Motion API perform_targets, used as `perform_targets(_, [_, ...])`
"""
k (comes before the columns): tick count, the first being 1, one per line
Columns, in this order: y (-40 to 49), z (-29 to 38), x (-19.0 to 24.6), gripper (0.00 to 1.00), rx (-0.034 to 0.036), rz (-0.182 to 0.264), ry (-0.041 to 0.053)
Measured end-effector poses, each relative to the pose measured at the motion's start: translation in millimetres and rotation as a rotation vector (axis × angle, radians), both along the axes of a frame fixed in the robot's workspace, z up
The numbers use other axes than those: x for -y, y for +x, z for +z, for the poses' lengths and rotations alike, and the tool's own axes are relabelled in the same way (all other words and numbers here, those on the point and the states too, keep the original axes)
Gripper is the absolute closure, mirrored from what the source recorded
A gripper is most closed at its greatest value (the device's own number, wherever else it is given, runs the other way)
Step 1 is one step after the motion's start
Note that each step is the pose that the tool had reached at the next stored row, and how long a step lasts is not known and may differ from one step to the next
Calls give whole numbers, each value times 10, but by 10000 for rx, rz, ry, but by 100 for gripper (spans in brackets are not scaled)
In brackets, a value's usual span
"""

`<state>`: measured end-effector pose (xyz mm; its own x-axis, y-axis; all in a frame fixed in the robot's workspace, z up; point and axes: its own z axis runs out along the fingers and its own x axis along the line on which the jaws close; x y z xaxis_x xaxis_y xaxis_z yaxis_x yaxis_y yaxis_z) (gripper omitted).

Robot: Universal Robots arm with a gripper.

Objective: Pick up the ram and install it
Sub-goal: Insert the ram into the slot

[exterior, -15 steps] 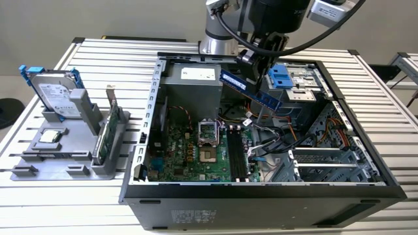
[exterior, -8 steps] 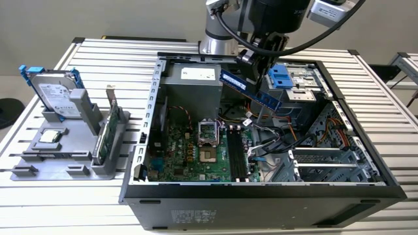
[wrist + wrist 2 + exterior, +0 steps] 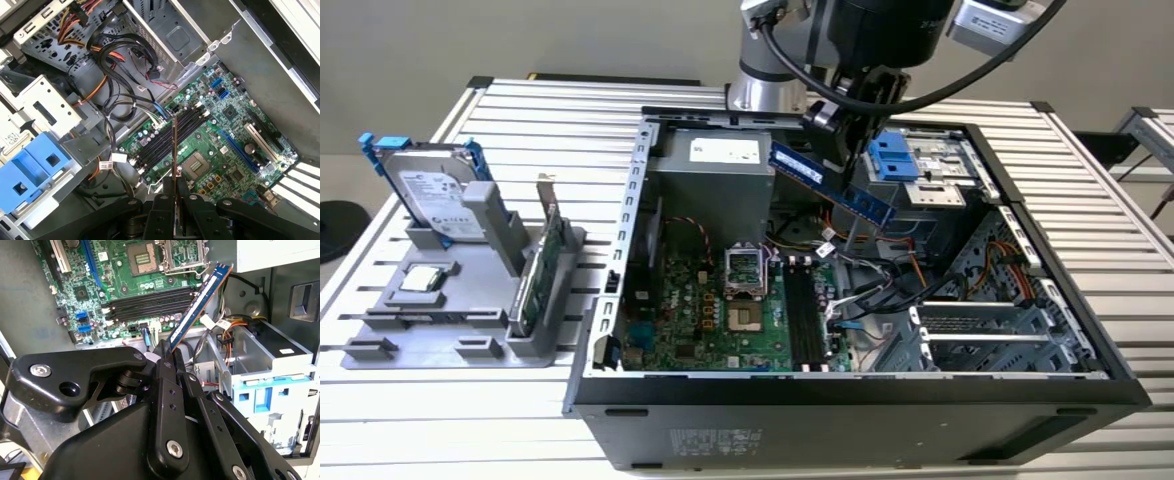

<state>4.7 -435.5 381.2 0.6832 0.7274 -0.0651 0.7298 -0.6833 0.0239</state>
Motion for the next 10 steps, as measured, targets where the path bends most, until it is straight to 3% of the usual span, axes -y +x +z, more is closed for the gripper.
perform_targets(10, [0,0,0,100,0,-404,0])
